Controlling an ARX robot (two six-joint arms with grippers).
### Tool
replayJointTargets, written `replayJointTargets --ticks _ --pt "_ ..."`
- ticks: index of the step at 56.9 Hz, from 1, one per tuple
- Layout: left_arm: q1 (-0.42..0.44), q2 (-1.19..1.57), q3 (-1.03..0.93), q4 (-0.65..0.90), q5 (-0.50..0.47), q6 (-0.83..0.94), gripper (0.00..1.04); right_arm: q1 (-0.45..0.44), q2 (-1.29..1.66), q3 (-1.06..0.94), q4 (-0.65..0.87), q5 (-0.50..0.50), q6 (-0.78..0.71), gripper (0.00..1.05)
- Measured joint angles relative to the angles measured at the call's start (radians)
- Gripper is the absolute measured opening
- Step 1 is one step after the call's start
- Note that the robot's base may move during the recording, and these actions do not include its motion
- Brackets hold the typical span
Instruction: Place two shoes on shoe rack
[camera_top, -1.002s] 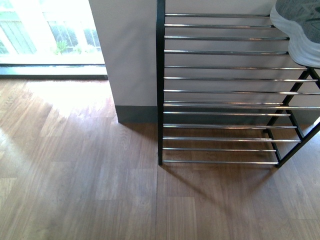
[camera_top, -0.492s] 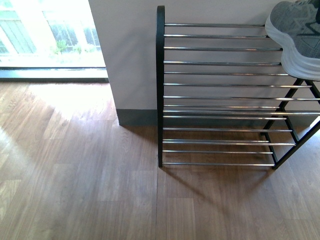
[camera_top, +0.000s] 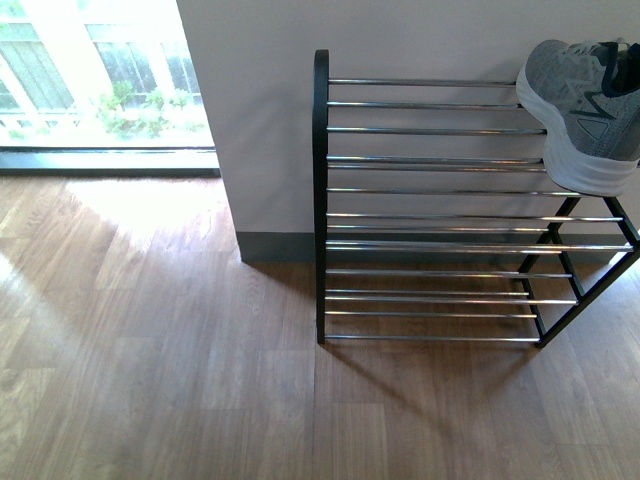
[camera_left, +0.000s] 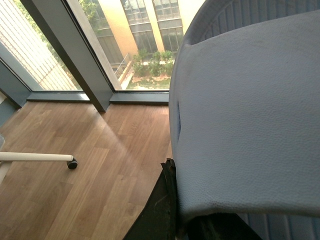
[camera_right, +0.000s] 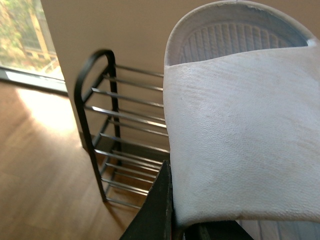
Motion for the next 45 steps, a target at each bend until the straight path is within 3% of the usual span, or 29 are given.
replayJointTargets --ticks 14,45 --pt "0.0 0.0 0.0 0.0 0.0 0.0 0.02 0.068 0.356 0.267 -0.002 0.043 0.21 0.02" --pt "0.0 0.0 0.0 0.0 0.0 0.0 0.02 0.056 0.833 0.707 -0.09 0.045 0.44 0.02"
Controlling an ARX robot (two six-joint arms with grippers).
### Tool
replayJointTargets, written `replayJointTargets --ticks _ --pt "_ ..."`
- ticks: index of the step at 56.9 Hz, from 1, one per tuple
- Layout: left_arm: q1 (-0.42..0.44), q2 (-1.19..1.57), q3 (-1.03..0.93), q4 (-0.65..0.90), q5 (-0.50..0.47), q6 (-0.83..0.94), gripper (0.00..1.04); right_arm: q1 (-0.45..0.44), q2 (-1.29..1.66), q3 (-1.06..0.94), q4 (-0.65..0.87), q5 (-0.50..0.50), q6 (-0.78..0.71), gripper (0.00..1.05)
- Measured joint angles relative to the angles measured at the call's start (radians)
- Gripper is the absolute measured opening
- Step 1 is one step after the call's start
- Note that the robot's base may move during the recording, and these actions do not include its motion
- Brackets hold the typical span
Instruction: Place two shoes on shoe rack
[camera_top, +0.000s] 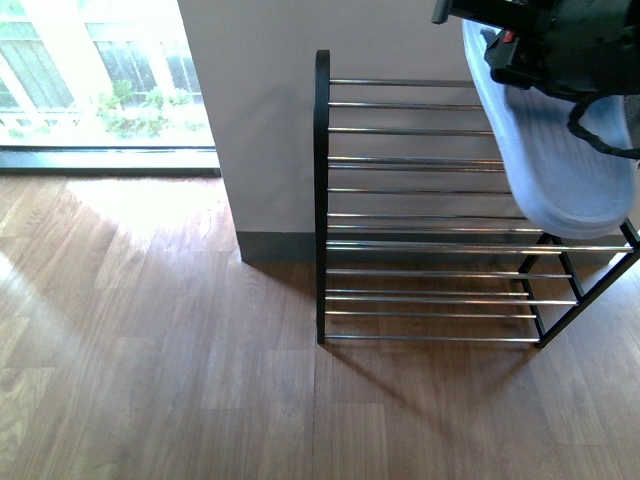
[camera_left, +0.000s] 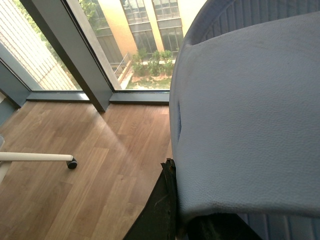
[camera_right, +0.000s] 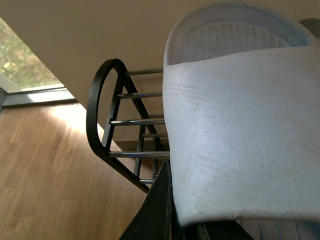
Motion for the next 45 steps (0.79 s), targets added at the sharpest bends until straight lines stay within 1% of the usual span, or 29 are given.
replayJointTargets --ticks 9,18,30,36,45 --pt "0.0 0.0 0.0 0.0 0.0 0.0 0.02 -0.019 0.127 0.122 -0.038 -0.013 0.029 0.02" --pt "0.0 0.0 0.0 0.0 0.0 0.0 0.02 -0.031 0.227 0.221 -0.06 -0.023 0.012 0.02" --pt "0.0 0.0 0.0 0.0 0.0 0.0 0.02 -0.064 0.389 0.37 -0.117 -0.012 -0.069 0.02" --pt "0.0 0.0 0.0 0.0 0.0 0.0 0.02 -0.1 0.471 0.428 -0.142 0.006 -0.126 0.02" --pt "0.0 0.0 0.0 0.0 0.0 0.0 0.02 -0.124 0.502 0.487 -0.163 0.012 -0.173 0.02"
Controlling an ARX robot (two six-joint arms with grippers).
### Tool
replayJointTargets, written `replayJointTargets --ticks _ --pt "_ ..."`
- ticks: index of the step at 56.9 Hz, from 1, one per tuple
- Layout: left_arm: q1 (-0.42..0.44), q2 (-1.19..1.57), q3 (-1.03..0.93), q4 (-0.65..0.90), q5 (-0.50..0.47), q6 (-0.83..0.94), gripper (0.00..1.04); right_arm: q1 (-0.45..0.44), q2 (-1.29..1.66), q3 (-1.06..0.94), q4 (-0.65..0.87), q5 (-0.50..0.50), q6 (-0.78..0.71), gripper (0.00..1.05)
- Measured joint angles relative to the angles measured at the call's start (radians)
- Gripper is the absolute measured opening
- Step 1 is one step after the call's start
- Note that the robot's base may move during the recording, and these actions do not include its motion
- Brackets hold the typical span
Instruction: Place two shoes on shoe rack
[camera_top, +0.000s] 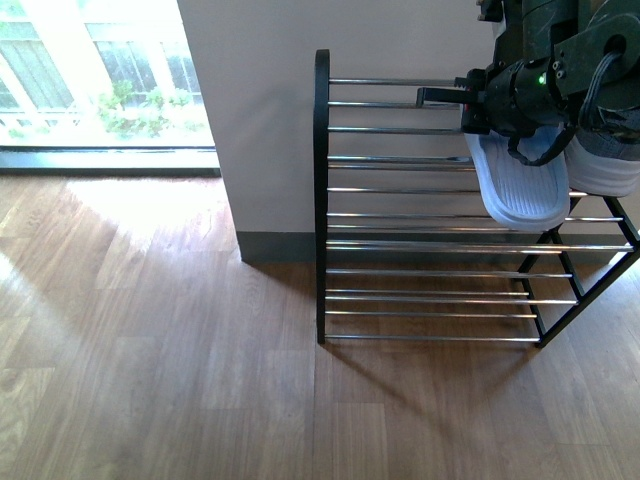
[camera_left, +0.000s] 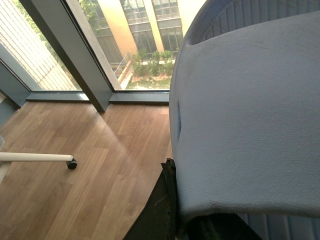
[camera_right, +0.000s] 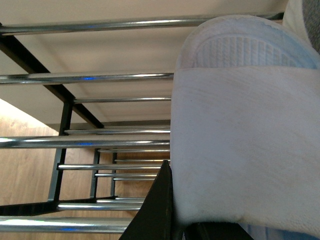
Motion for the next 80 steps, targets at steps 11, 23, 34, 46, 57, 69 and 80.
replayJointTargets --ticks 11,23,34,46,57,69,80 --pt "0.0 0.0 0.0 0.0 0.0 0.0 0.02 -0.01 0.059 0.105 -0.05 -0.003 -0.019 0.02" --pt "0.0 0.0 0.0 0.0 0.0 0.0 0.02 -0.016 0.111 0.202 -0.085 0.008 -0.034 0.02" --pt "0.0 0.0 0.0 0.0 0.0 0.0 0.02 -0.024 0.127 0.247 -0.105 0.0 -0.035 0.02" --pt "0.0 0.0 0.0 0.0 0.0 0.0 0.02 -0.027 0.121 0.232 -0.102 -0.009 -0.027 0.1" --pt "0.0 0.0 0.0 0.0 0.0 0.0 0.02 -0.036 0.06 0.141 -0.068 -0.009 -0.027 0.37" --pt "0.0 0.0 0.0 0.0 0.0 0.0 0.02 -0.043 -0.078 0.027 -0.095 0.008 -0.019 0.66" --pt "0.0 0.0 0.0 0.0 0.0 0.0 0.02 -0.024 -0.173 -0.017 -0.104 0.028 -0.039 0.97"
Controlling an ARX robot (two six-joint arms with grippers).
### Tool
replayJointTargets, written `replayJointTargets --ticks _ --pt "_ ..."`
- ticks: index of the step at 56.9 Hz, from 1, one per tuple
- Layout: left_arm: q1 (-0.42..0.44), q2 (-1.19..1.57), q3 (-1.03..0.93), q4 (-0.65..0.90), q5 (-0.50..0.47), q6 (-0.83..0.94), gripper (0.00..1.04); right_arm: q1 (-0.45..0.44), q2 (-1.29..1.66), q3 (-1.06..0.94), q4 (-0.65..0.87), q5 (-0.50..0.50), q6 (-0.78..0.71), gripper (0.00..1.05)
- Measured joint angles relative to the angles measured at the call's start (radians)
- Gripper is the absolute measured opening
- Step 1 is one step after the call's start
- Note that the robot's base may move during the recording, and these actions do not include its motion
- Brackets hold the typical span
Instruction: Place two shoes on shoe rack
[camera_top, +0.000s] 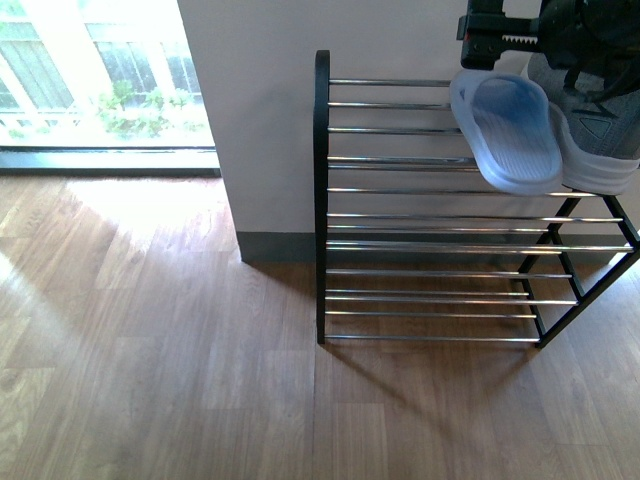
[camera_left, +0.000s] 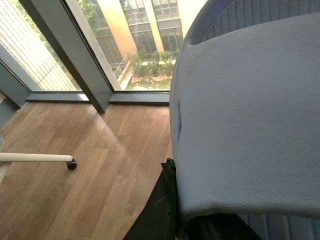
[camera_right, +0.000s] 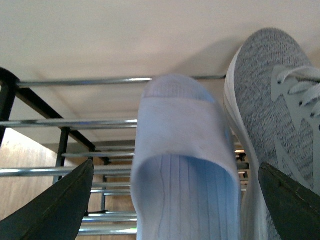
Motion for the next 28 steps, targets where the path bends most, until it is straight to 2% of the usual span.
replayJointTargets --ticks 9,15,25,26,28 --pt "0.0 0.0 0.0 0.0 0.0 0.0 0.02 -0.007 -0.056 -0.046 -0.021 -0.004 -0.045 0.96" --pt "0.0 0.0 0.0 0.0 0.0 0.0 0.02 -0.053 -0.225 -0.151 0.01 0.002 -0.186 0.96" --pt "0.0 0.0 0.0 0.0 0.0 0.0 0.02 -0.095 -0.486 -0.33 0.193 0.025 -0.455 0.96" --pt "0.0 0.0 0.0 0.0 0.0 0.0 0.02 -0.095 -0.517 -0.357 0.218 0.021 -0.497 0.96" --pt "0.0 0.0 0.0 0.0 0.0 0.0 0.02 -0.098 -0.569 -0.415 0.308 -0.035 -0.483 0.9"
